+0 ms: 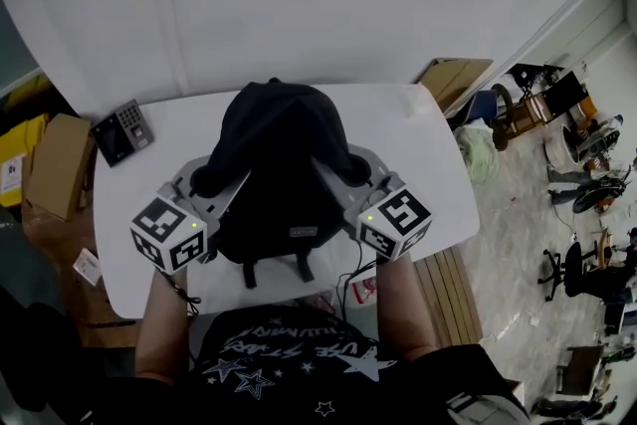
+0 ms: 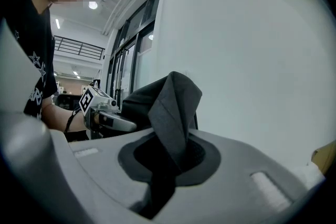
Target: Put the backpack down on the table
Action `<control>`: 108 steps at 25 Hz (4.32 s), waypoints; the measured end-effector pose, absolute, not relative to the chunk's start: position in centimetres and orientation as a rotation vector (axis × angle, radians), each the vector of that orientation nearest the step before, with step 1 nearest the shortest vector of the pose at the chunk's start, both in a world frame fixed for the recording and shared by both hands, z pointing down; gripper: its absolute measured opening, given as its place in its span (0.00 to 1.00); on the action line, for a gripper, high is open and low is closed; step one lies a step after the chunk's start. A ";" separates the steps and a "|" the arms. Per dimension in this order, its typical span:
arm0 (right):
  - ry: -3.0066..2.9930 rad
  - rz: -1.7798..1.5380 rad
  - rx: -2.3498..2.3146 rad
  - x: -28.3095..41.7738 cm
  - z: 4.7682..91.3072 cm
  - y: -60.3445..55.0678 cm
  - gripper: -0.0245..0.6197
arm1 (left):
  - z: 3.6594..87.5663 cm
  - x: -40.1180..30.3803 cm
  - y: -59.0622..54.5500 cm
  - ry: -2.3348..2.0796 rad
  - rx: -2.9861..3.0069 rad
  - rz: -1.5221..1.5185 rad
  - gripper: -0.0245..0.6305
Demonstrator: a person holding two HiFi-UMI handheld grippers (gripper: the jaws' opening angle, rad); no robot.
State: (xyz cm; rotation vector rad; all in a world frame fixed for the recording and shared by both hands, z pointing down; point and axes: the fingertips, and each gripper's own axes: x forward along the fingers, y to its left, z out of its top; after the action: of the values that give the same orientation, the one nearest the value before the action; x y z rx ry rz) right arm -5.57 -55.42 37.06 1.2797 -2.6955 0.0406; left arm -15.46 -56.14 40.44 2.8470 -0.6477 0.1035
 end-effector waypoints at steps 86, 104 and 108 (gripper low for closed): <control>-2.834 0.153 0.949 6.6 39.2 -24.8 0.04 | 42.0 -5.9 -23.3 -1.180 2.705 0.305 0.24; -2.782 0.056 1.036 0.9 37.5 -9.8 0.04 | 40.3 -11.8 -8.7 -1.147 2.759 0.244 0.24; -2.752 0.046 1.047 0.7 37.4 -6.6 0.04 | 39.7 -11.6 -5.7 -1.115 2.769 0.225 0.24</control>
State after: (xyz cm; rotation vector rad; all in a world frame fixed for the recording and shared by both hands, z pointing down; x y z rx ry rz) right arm 0.68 -6.55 37.44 1.0472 -2.7525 0.0462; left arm -11.65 -5.69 39.72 2.7688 -1.1155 0.2251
